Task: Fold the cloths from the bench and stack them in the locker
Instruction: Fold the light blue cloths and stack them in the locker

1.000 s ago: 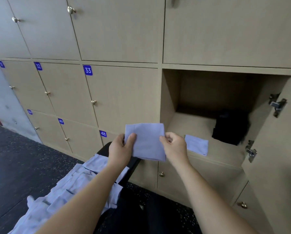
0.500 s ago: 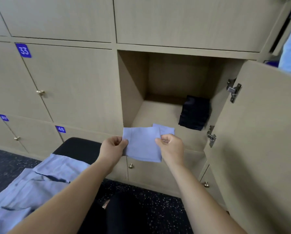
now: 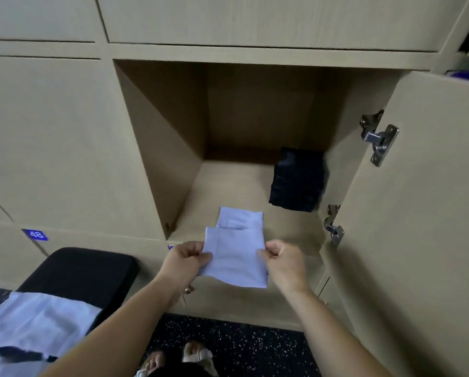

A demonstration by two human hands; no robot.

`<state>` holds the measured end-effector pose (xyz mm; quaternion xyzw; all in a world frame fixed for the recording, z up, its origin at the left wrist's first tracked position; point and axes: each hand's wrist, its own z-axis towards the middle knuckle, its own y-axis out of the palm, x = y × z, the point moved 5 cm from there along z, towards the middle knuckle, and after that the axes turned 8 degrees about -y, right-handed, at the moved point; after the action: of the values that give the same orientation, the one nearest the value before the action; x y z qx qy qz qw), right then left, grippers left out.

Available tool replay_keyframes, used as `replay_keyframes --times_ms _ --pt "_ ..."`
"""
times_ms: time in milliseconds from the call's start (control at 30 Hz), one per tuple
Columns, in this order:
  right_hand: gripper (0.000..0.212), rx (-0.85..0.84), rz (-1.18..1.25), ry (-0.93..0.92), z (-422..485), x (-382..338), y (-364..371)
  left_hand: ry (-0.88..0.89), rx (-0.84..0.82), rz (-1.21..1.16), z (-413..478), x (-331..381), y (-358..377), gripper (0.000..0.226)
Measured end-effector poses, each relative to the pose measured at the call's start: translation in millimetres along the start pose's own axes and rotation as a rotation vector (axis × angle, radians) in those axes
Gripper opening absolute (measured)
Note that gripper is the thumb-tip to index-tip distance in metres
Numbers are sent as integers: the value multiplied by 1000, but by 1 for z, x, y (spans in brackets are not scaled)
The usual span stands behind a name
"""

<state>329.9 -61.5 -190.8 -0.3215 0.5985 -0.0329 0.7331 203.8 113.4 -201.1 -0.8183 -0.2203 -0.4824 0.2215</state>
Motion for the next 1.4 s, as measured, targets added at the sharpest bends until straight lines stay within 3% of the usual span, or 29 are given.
replay_keyframes --times_ms 167,400,667,833,1133,1267,1333,1400 --pt "9 82 -60 -26 62 4 -7 119 40 42 55 47 18 25" --pt "12 110 -57 21 135 30 10 151 53 112 130 63 32 18" --pt "2 110 77 91 140 58 33 138 42 53 156 44 32 15" --pt "11 122 153 87 139 67 40 136 23 30 165 32 30 18" --pt "10 142 79 77 140 75 49 138 71 24 164 19 34 21" --pt "19 159 -176 4 136 63 41 269 189 310 160 26 32 28" --pt "30 117 -416 -162 133 48 39 458 259 540 157 36 32 37" --pt "45 -40 -578 -333 130 34 50 646 235 783 153 45 42 48"
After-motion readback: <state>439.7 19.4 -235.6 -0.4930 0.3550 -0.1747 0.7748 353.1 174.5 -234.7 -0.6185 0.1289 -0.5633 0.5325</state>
